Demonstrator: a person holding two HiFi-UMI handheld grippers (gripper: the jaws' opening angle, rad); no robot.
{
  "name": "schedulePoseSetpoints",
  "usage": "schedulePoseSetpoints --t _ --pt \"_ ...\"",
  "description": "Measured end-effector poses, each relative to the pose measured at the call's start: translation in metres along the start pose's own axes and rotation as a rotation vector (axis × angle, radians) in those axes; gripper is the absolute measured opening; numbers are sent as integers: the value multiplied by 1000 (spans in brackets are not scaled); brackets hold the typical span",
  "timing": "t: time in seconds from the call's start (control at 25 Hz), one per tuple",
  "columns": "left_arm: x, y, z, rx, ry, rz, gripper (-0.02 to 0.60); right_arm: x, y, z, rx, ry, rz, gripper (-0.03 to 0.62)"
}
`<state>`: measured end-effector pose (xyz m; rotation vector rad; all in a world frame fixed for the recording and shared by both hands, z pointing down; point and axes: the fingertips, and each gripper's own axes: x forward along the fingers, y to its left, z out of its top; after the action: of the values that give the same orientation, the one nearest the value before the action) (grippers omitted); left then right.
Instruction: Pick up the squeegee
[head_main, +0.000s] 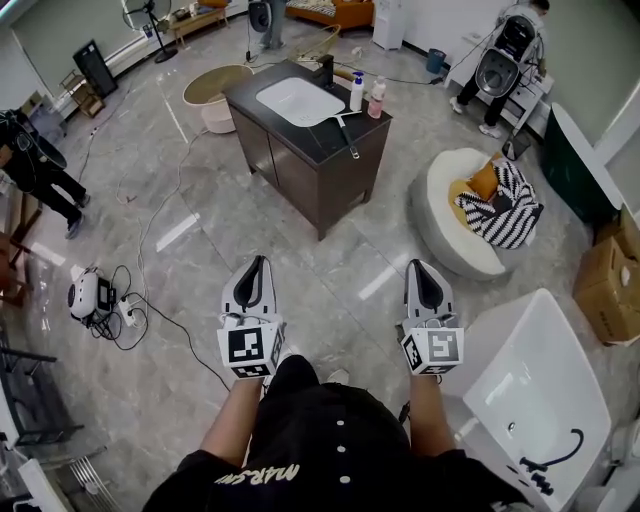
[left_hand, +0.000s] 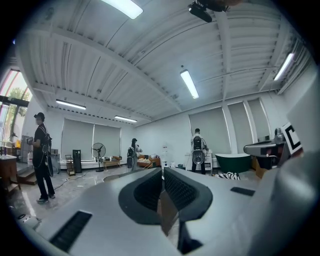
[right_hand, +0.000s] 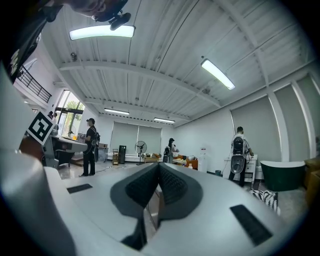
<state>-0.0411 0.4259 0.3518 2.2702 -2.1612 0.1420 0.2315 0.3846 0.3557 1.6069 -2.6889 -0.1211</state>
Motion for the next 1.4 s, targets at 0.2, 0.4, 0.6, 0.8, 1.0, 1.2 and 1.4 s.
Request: schedulePoseSetpoints --t 0.2,0.4,0.6,0.8,1.0,1.2,1.4 --pt "18 -3 -2 4 11 -12 20 14 -3 -10 -3 19 23 -3" --pt "48 -3 -6 8 20 -29 20 38 -14 -18 -2 36 20 -3" --pt "100 3 0 5 0 -55 20 79 -36 -19 -17 34 -6 -3" --pt "152 21 7 -4 -11 -56 20 131 -48 -9 -41 21 -3 -2" --pt "204 40 15 1 -11 -70 20 184 -60 -4 -32 17 -24 -2" --pt "249 64 21 -8 -17 -81 20 233 -64 0 -21 9 -39 -3" --pt "286 92 20 4 -7 -94 20 278 -61 1 -24 13 -57 -2"
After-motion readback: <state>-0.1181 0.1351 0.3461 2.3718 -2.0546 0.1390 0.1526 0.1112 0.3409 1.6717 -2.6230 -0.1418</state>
